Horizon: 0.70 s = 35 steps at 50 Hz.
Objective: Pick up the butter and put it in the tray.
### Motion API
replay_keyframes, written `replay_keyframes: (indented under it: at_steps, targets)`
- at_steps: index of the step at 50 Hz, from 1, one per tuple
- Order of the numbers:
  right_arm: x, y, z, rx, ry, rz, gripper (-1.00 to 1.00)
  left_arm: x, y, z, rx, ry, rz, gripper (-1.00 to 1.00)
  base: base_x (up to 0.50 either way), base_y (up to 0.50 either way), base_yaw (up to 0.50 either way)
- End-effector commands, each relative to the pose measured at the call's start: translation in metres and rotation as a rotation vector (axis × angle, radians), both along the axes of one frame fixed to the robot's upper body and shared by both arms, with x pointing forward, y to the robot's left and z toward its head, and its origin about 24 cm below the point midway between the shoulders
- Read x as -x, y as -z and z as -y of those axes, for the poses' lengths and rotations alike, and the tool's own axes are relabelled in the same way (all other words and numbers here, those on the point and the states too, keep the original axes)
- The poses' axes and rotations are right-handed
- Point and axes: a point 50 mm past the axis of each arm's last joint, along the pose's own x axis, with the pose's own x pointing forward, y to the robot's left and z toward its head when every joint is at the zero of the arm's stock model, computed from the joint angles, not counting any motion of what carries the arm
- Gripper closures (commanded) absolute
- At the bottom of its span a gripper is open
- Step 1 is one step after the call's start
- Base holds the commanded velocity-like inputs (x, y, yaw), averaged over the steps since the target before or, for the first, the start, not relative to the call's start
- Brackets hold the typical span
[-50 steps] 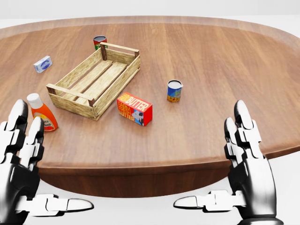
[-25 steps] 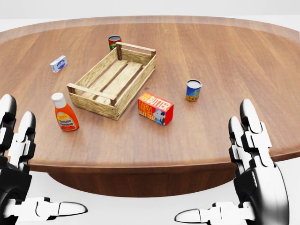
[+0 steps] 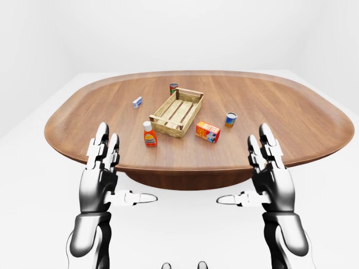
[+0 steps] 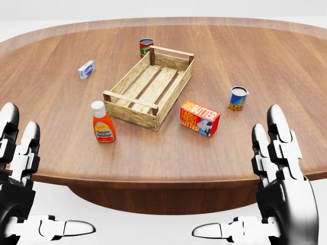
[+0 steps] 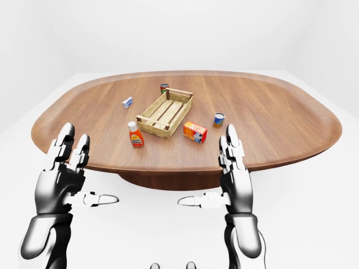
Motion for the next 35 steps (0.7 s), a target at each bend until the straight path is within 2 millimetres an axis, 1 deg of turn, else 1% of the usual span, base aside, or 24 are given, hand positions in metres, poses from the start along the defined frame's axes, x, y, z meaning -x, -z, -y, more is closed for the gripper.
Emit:
replay_keyframes:
  at_steps: [1,4,35]
  targets:
    - [-0.0006,-0.0014,0.0022,-0.014,0.007,0.008,-1.00,-0.0002,0.0004,0.0005,0.002,0.000,-0.001,-1.00,0.00,0.00,0.00]
    - [0.0006,-0.0009,0.0013,-0.021,-0.001,0.005,-1.00,0.0000,0.0003,0.0009,0.001,0.001,-0.001,-1.00,0.17,0.00,0.00]
    - [0.0007,0.0013,0.0018,-0.003,-0.007,-0.006,-1.00,0.0012,-0.0015,0.0001,-0.002,-0.002,0.007,-1.00,0.50,0.00,0.00]
